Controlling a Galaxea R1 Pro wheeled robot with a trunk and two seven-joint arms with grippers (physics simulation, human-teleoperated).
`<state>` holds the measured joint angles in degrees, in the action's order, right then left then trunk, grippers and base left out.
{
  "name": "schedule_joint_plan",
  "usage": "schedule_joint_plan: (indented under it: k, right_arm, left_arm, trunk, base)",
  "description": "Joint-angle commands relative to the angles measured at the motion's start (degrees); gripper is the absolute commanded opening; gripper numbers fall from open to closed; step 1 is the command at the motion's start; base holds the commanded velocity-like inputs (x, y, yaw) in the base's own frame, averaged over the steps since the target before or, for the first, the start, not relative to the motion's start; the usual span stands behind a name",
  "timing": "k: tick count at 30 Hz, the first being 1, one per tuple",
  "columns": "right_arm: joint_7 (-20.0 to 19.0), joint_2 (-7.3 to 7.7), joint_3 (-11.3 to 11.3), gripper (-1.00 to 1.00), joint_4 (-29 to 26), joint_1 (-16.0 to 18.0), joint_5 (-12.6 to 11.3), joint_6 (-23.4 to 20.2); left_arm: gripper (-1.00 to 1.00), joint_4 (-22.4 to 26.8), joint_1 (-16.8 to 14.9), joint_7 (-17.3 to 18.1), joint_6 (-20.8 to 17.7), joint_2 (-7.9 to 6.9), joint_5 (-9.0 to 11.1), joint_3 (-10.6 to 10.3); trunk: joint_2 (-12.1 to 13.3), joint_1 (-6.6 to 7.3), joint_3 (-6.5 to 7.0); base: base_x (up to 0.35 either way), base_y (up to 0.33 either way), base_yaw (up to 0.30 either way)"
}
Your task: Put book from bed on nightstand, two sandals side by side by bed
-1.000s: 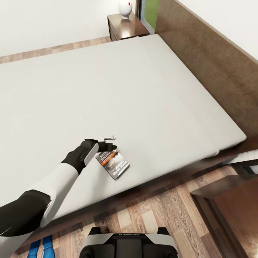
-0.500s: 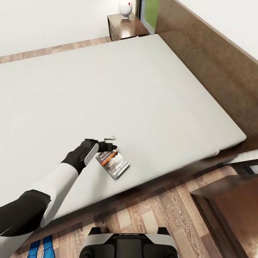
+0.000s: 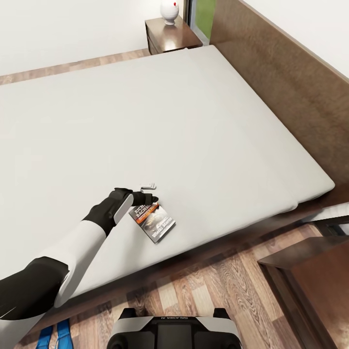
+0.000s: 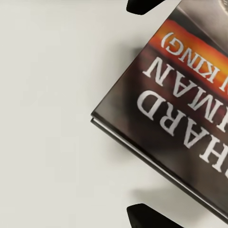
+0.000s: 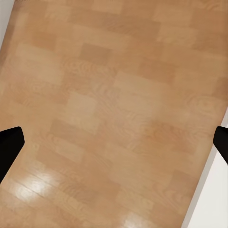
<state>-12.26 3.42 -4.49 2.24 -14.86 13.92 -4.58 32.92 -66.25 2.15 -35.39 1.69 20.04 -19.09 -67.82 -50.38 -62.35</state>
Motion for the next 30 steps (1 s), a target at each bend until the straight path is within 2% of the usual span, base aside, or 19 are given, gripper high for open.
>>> schedule_joint_plan:
  k: [1,26,30]
  right_arm:
    - [-0.21,0.01,-0.43,1.0,-0.11,-0.02,0.05,-0.17]
    - [-0.21,0.22,-0.49,1.0,-0.13,-0.01,0.05,-0.17]
    - [-0.21,0.24,-0.51,1.0,-0.13,-0.01,0.05,-0.17]
  left_arm:
    - [1.0,0.04,-0.02,0.14,-0.21,-0.02,-0.13,-0.07]
    - [1.0,0.03,-0.02,0.14,0.12,-0.02,-0.12,-0.24]
    - [1.0,0.02,-0.02,0.14,0.13,-0.02,-0.1,-0.24]
  trunk:
    - [-0.02,-0.01,-0.02]
    - [-0.02,-0.01,-0.02]
    - [-1.23,-0.67,-0.56]
  base:
    - [0.0,0.0,0.0]
    - [0.0,0.0,0.0]
    - [0.0,0.0,0.0]
